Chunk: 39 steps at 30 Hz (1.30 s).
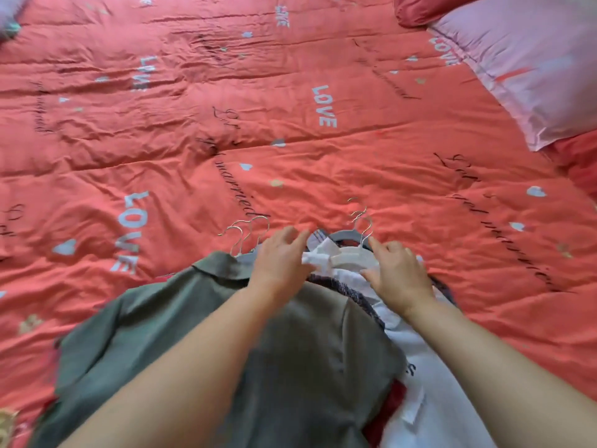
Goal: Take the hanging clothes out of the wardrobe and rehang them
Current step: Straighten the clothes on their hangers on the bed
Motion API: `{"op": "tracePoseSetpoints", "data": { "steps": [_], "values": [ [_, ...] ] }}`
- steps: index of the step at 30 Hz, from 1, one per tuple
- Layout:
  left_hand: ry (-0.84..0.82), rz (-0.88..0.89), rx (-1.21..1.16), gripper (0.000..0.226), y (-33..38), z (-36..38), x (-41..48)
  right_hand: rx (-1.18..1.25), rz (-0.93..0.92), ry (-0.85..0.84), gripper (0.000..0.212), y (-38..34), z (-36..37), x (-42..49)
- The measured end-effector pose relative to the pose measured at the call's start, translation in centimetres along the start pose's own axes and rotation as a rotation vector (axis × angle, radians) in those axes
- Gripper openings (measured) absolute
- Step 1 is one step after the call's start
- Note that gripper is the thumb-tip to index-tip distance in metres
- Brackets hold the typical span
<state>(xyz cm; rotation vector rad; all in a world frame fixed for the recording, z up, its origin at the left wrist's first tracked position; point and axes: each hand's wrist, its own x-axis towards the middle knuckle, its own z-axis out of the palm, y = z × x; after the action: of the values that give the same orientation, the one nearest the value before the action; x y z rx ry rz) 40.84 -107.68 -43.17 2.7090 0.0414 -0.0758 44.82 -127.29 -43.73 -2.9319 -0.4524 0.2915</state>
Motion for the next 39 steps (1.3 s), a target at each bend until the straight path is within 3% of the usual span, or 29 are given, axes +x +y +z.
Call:
{"op": "tracePoseSetpoints", "data": {
  "steps": [3,9,13,16,24,28,32,36,39],
  "values": [
    [0.021,-0.039,0.015,0.051,-4.1,-0.5,-2.1,0.133,-0.062,0.007,0.058,-2.4,1.6,-0.9],
    [-0.063,-0.178,0.128,0.067,-10.7,-2.4,-3.7,0.188,-0.18,-0.094,0.057,-9.1,3.5,-0.3],
    [-0.253,-0.289,0.174,0.085,-14.5,-2.9,-3.8,0.148,-0.22,-0.151,0.07,-12.4,4.9,1.2],
    [-0.329,-0.262,0.142,0.084,-16.5,-2.1,-4.4,0.087,-0.225,-0.172,0.079,-13.9,6.2,1.4],
    [-0.263,-0.147,0.148,0.1,-18.7,-1.0,-5.7,0.067,-0.2,-0.089,0.099,-14.3,8.1,0.1],
    [-0.228,-0.169,0.033,0.095,-18.7,-1.4,-7.3,0.095,-0.189,-0.106,0.109,-14.6,8.2,-0.2],
    [-0.172,-0.147,0.047,0.094,-18.2,-2.6,-8.5,0.061,-0.288,0.012,0.114,-14.6,7.6,-1.3],
    [-0.088,-0.073,0.01,0.107,-17.7,-4.5,-11.4,-0.085,-0.398,0.103,0.122,-14.9,5.7,-3.2],
    [-0.106,-0.003,0.047,0.107,-17.1,-6.1,-13.8,-0.113,-0.442,0.135,0.13,-15.5,4.3,-4.7]
  ]
}}
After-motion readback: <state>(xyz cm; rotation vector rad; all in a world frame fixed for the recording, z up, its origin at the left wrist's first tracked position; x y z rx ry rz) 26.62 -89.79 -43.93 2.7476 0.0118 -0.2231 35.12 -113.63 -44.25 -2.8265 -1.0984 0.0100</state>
